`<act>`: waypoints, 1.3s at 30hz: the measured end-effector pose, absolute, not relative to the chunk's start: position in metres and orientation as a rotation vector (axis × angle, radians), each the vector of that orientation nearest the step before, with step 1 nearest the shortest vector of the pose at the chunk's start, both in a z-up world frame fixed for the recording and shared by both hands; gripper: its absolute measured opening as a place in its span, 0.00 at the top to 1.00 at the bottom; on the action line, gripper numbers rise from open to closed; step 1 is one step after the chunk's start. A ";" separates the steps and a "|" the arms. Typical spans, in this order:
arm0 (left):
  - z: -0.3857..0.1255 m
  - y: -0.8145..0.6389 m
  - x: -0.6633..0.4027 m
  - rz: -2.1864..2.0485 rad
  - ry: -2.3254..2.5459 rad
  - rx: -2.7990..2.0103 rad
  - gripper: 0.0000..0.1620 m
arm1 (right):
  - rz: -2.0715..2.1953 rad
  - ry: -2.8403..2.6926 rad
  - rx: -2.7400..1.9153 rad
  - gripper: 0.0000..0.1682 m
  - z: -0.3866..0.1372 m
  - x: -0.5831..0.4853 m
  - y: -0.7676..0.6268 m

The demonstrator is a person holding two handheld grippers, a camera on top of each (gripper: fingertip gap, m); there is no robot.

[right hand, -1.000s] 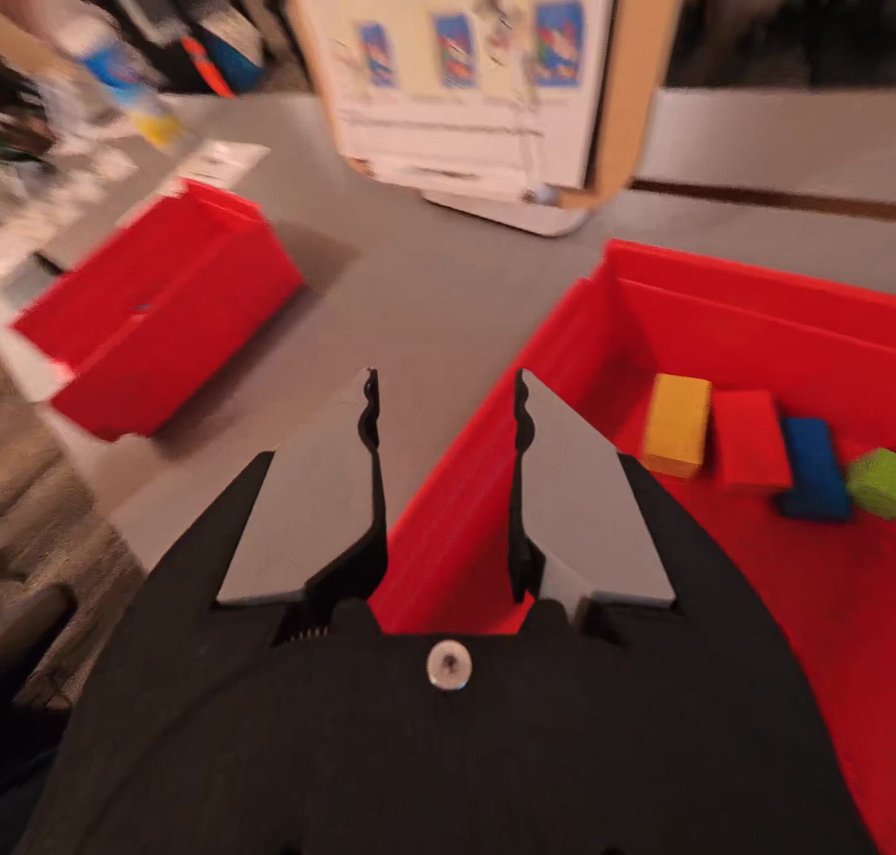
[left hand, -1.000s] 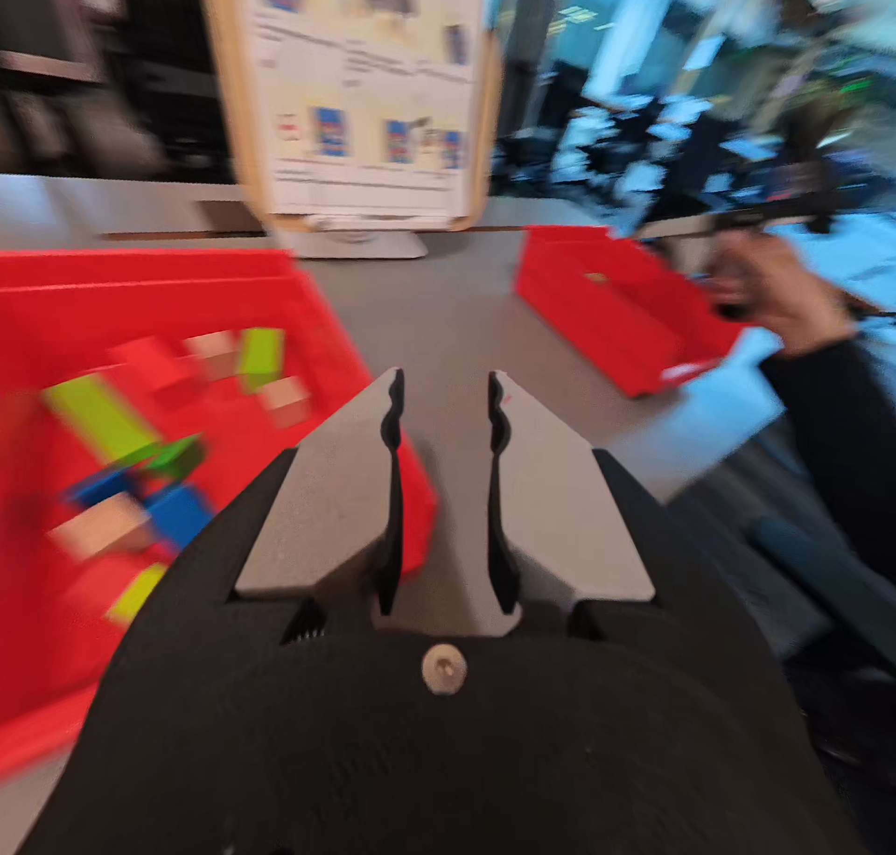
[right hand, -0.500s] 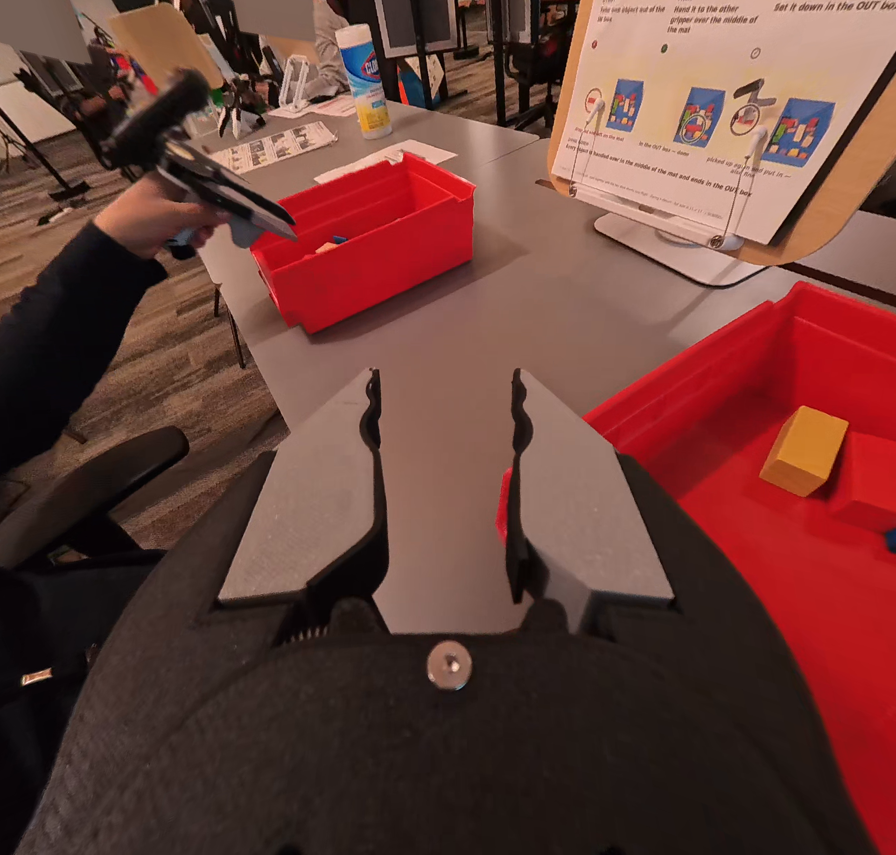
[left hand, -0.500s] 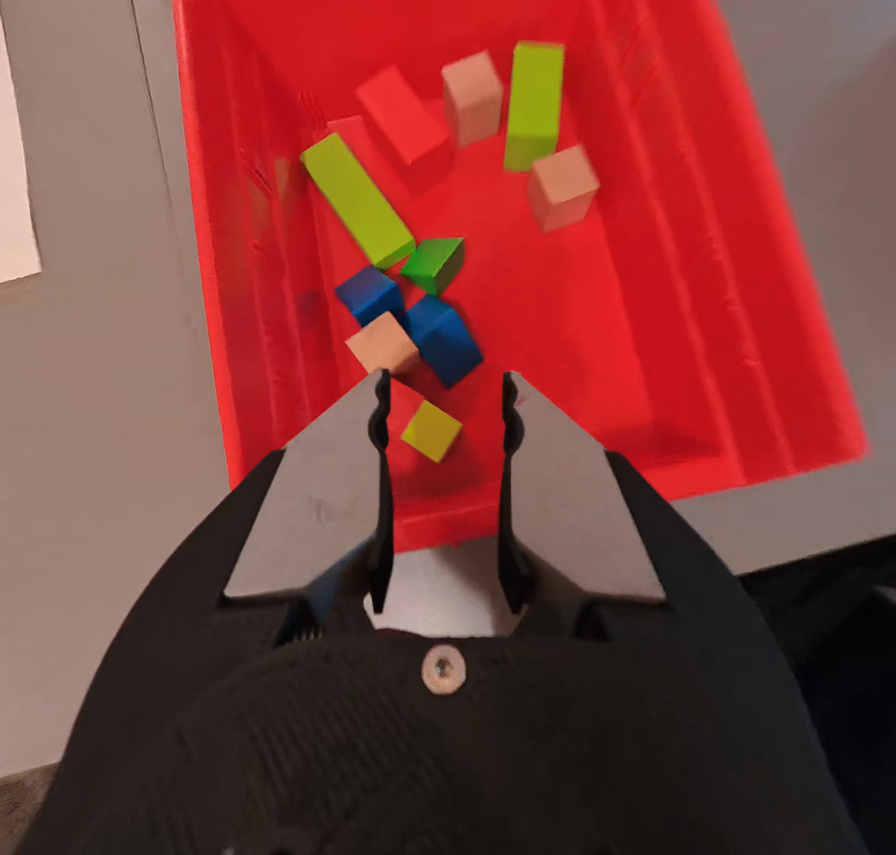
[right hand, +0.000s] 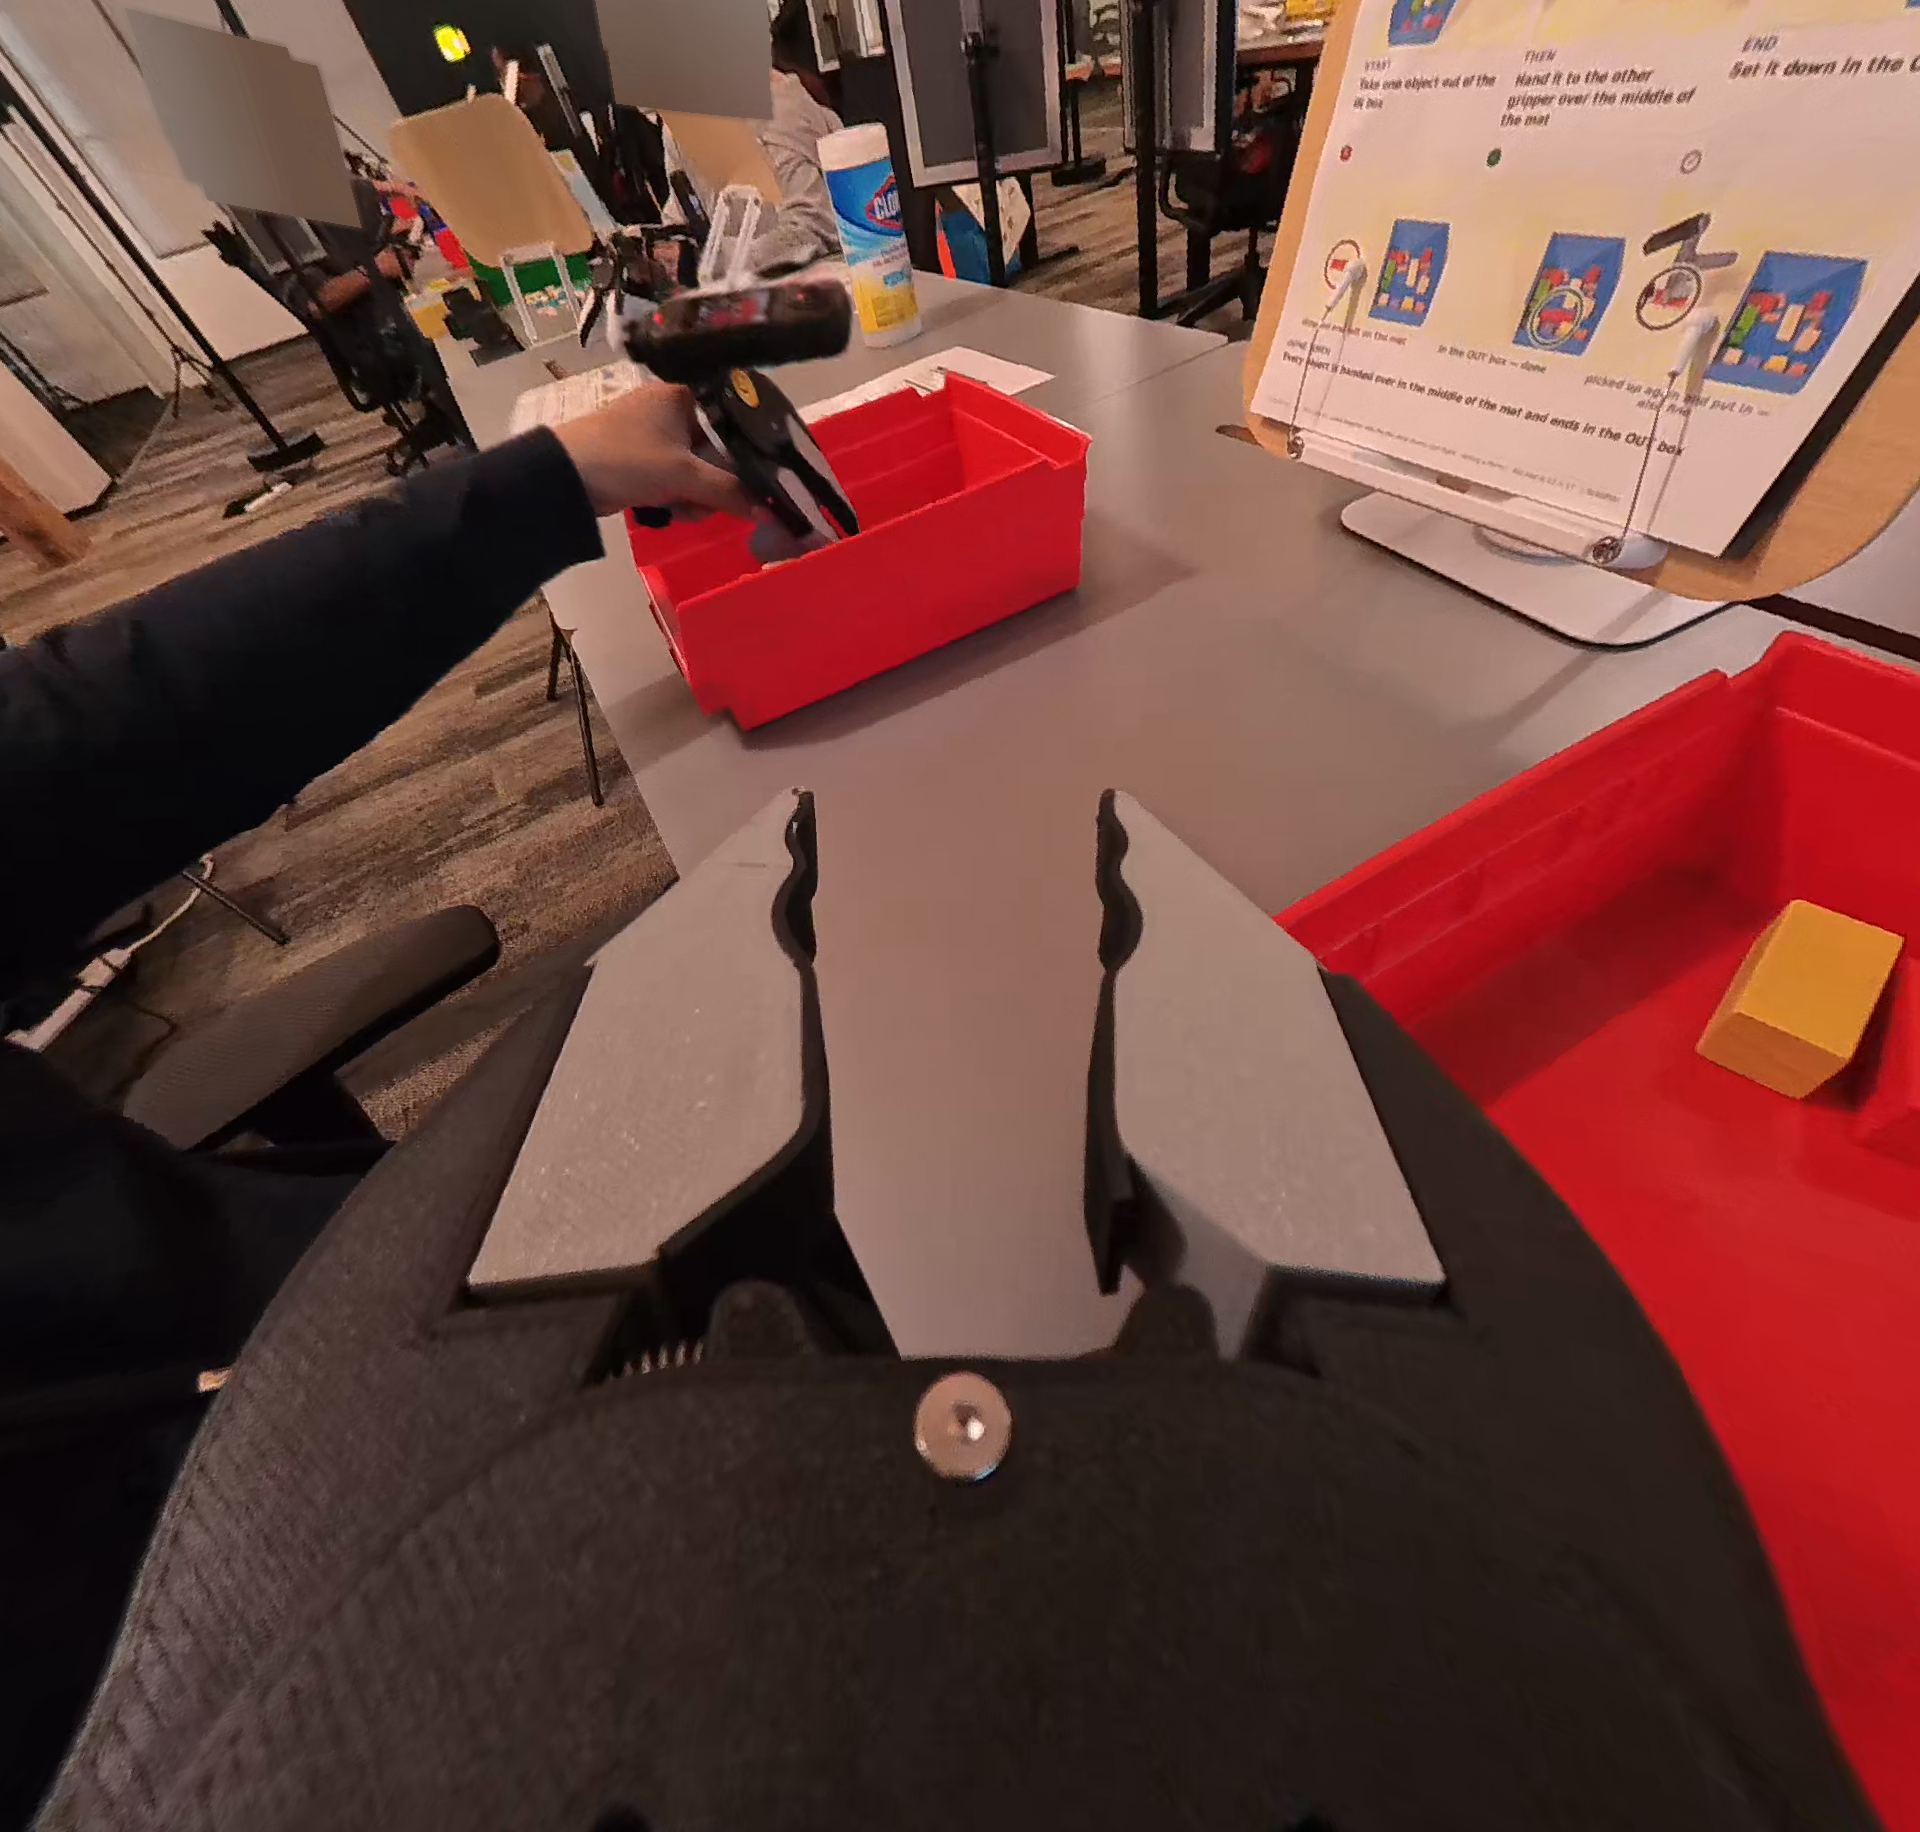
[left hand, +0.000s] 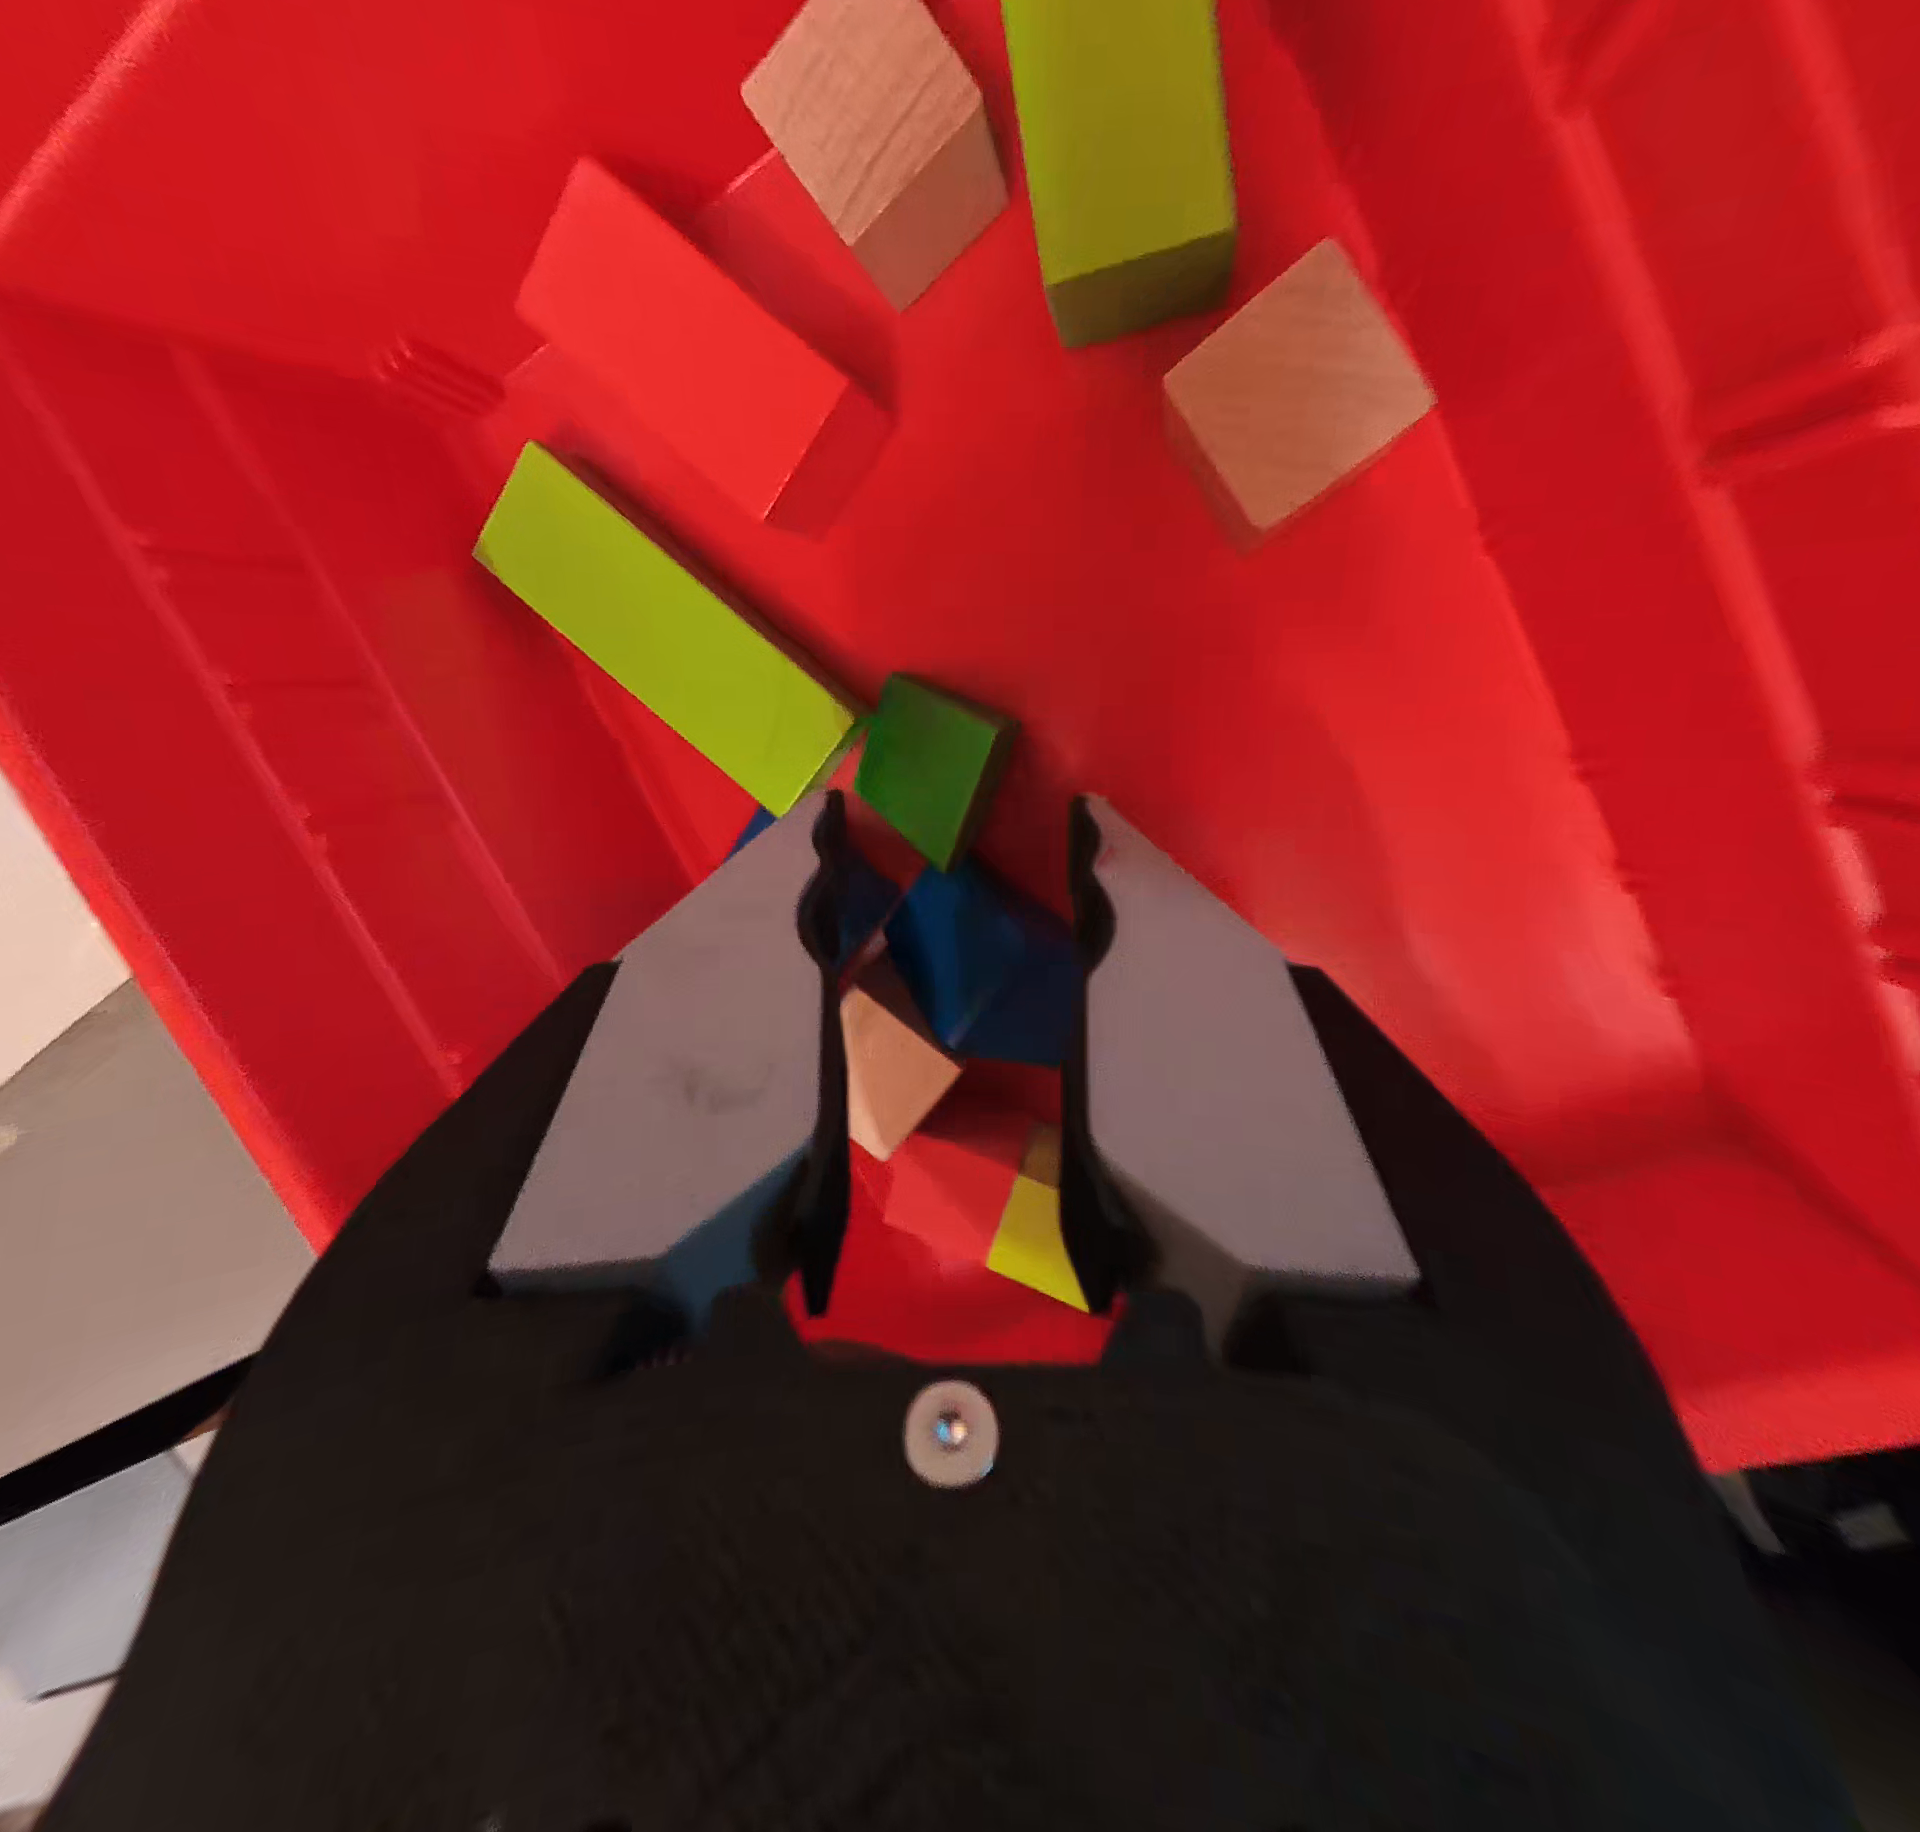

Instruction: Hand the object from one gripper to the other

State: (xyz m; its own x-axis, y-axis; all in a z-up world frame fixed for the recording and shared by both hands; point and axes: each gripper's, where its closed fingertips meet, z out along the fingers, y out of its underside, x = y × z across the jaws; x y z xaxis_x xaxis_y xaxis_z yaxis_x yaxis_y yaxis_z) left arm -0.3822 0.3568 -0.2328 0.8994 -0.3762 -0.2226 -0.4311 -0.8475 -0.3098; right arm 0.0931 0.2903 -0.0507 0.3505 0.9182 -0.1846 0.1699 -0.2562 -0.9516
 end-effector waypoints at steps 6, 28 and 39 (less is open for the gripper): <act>-0.256 0.356 -0.390 0.203 0.670 -2.788 0.84 | 1.001 -1.007 -1.655 0.69 -0.047 0.089 0.283; -0.215 0.344 -0.392 0.324 0.678 -2.506 0.89 | 0.999 -1.164 -1.701 0.69 -0.075 0.051 0.268; -0.168 0.343 -0.372 0.650 0.751 -2.132 0.89 | 1.040 -1.255 -1.719 0.68 -0.093 0.021 0.253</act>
State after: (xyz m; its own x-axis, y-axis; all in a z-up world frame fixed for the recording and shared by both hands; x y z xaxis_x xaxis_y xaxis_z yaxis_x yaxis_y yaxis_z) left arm -0.3717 0.3430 -0.1676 0.6960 -0.2972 -0.6536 -0.6897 -0.5299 -0.4935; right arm 0.0214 0.2530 -0.0934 0.1876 0.9661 -0.1771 0.3536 -0.2346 -0.9055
